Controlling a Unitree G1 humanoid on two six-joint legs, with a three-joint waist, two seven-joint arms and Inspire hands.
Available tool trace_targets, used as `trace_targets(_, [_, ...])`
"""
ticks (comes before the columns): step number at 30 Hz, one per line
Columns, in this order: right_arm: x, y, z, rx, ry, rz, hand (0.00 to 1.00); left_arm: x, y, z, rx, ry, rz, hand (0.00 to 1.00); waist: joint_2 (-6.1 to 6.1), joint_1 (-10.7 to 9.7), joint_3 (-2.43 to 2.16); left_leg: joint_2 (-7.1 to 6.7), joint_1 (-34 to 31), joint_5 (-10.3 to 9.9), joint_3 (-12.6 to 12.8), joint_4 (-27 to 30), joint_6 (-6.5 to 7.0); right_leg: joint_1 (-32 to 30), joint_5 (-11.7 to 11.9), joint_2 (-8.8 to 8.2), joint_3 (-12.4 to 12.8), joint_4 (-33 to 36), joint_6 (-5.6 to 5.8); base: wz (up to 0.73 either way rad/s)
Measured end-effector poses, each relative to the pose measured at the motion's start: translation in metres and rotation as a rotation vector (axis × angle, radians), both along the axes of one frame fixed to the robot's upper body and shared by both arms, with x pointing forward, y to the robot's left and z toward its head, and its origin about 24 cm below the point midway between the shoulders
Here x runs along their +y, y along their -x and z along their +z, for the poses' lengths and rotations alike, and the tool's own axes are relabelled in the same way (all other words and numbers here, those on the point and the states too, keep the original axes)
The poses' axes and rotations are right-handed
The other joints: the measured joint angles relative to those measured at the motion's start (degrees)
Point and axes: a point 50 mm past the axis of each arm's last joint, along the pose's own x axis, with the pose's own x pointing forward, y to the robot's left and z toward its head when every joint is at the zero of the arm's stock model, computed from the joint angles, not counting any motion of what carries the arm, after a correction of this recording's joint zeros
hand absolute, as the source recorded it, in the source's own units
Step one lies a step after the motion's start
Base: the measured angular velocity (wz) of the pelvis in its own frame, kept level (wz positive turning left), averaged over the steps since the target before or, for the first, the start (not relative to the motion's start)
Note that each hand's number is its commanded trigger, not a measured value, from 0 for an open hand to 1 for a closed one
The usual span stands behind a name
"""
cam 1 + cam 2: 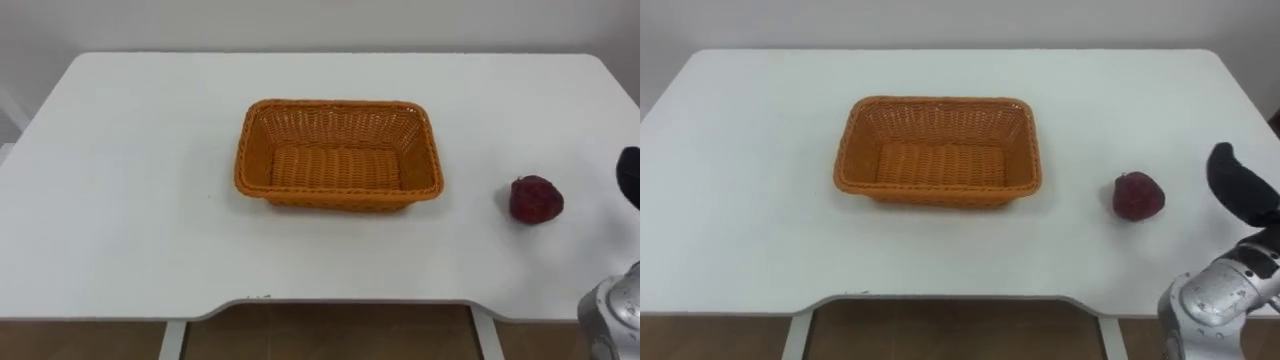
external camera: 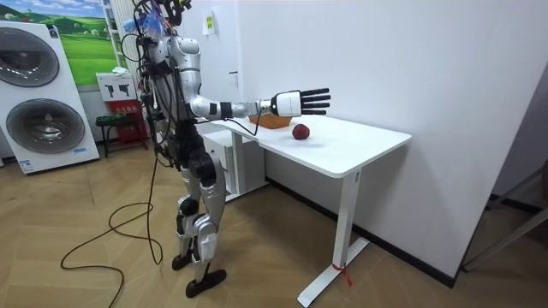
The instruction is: Pick and place apple
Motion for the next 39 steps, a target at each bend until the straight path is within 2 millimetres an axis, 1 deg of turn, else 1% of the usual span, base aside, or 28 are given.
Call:
trace_targets(1, [0.002,-0.001,-0.001,0.007,-0.001,0.019,0.00,0.000,0.000,0.000,0.000,0.001,-0.003,0.00,-0.06,-0.1,0.02,0.01,0.0,0.0,0.0,0.0,0.00,0.0,0.0,0.00,0.0,0.0,0.00,0.00])
trace_targets(4, [0.010,-0.006,-0.006,0.051,0.005,0.110,0.00,0.001,-0.002,0.001,0.007,0.010,-0.038,0.00,-0.36,-0.3,-0.19,0.03,-0.1,0.0,0.0,0.0,0.00,-0.1,0.0,-0.01,-0.1,-0.1,-0.01,0.00])
trace_targets(6, [0.013,-0.007,-0.015,0.117,0.025,0.168,0.00,0.002,-0.004,0.001,0.005,0.015,-0.058,0.00,-0.83,-0.4,-0.49,0.01,0.0,0.0,0.1,0.0,0.00,-0.1,0.0,-0.02,-0.1,-0.1,-0.01,0.00])
trace_targets(7, [0.014,-0.008,-0.017,0.127,0.025,0.182,0.00,0.001,-0.004,0.001,0.007,0.019,-0.064,0.00,-0.89,-0.4,-0.54,0.01,0.0,0.0,0.1,0.0,0.00,-0.1,0.0,-0.02,-0.1,-0.1,-0.01,0.00])
trace_targets(13, [0.023,-0.011,-0.026,0.191,0.024,0.302,0.00,0.000,-0.007,0.001,0.006,0.044,-0.090,0.00,-0.67,-0.3,-0.68,0.03,0.2,0.0,0.0,0.0,0.00,0.0,0.1,-0.06,-0.3,-0.1,0.00,0.00])
trace_targets(15, [0.025,-0.012,-0.028,0.206,0.022,0.331,0.00,0.000,-0.007,0.001,0.008,0.047,-0.091,0.00,-0.53,-0.3,-0.62,0.05,0.6,0.0,0.0,0.0,0.00,0.3,0.1,-0.05,-0.3,-0.1,0.00,0.00])
trace_targets(19, [0.029,-0.013,-0.029,0.217,0.019,0.366,0.00,0.000,-0.006,0.001,0.015,0.058,-0.091,0.00,-0.55,-0.3,-0.61,0.08,0.6,0.0,0.0,0.0,-0.01,0.3,0.1,-0.04,-0.3,0.0,-0.04,0.00])
trace_targets(25, [0.028,-0.013,-0.032,0.229,0.010,0.375,0.00,-0.001,-0.005,0.000,0.023,0.071,-0.092,0.00,-0.74,-0.3,-0.65,0.08,0.5,0.0,0.0,0.2,0.00,0.3,0.2,-0.07,-0.4,0.0,-0.05,0.00])
trace_targets(34, [0.027,-0.009,-0.048,0.310,-0.020,0.410,0.00,0.000,-0.005,0.000,0.024,0.073,-0.090,0.00,-0.62,-0.4,-0.62,0.04,1.0,0.0,-0.5,0.5,0.00,1.6,0.4,-0.19,-1.3,-0.5,-0.05,0.03])
trace_targets(39, [0.024,-0.005,-0.060,0.368,-0.040,0.421,0.00,0.000,-0.001,0.000,0.041,0.087,-0.090,0.00,-0.88,-0.4,-0.77,0.02,0.9,0.0,-0.7,0.5,0.00,1.6,0.4,-0.20,-1.5,-0.5,-0.06,0.01])
